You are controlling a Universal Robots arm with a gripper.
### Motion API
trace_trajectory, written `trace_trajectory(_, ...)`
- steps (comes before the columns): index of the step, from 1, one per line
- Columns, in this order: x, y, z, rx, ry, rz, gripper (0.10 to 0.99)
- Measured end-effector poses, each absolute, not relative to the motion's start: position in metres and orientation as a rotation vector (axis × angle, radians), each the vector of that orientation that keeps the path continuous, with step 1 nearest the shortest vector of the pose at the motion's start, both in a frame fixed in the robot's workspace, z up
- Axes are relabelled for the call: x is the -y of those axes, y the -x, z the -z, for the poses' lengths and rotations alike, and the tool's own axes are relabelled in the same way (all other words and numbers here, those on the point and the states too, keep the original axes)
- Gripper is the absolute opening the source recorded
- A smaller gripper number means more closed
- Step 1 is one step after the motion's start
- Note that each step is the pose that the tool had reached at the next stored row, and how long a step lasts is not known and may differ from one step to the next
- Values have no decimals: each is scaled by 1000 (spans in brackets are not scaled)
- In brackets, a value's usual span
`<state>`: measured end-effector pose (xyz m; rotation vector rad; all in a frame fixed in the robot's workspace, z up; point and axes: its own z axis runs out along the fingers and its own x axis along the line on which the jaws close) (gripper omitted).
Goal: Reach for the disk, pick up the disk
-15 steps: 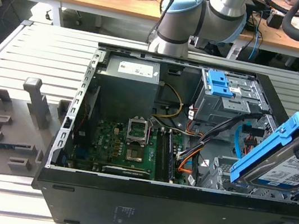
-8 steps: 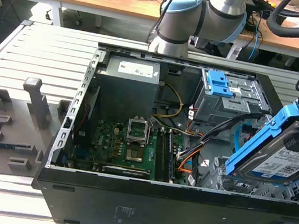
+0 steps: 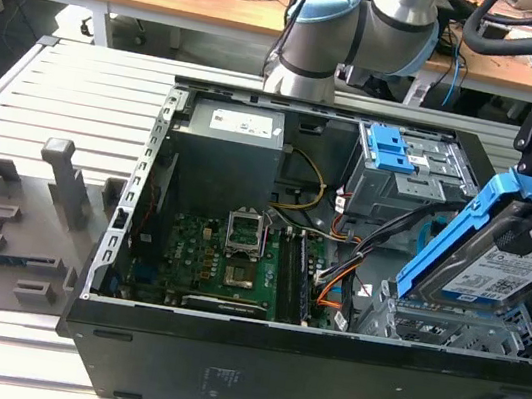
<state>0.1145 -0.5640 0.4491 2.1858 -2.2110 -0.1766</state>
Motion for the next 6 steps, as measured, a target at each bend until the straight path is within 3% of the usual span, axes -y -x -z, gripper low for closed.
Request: trace_trajectory(6, 564, -114, -449, 2211, -2186, 176, 365)
